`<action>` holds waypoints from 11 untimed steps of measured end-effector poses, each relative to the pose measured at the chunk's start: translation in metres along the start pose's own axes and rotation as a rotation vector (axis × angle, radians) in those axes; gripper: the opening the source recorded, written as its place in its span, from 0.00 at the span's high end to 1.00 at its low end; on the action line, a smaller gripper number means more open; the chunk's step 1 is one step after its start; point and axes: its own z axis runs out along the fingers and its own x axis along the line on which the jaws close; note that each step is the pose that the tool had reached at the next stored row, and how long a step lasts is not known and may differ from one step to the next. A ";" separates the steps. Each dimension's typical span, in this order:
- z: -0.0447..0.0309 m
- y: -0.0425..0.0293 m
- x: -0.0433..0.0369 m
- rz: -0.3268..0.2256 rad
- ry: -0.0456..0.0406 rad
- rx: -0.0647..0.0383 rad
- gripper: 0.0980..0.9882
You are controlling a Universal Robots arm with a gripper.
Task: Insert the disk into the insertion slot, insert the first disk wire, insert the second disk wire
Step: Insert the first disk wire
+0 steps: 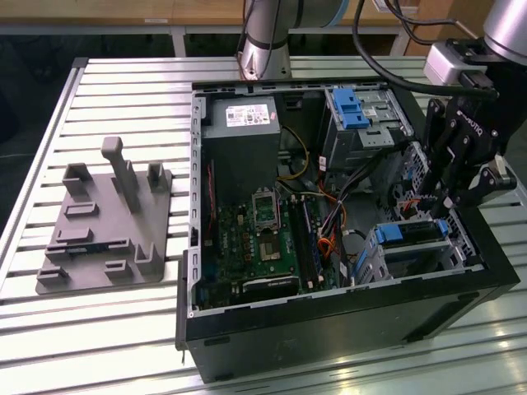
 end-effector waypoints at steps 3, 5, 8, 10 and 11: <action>0.0006 0.0000 -0.0037 0.000 0.0039 0.001 0.64; 0.0007 -0.0001 -0.0037 0.000 0.0038 0.001 0.64; 0.0006 -0.0001 -0.0037 0.000 0.0042 0.001 0.64; 0.0006 -0.0001 -0.0037 0.000 0.0042 0.001 0.64; 0.0006 -0.0001 -0.0037 0.000 0.0043 0.001 0.64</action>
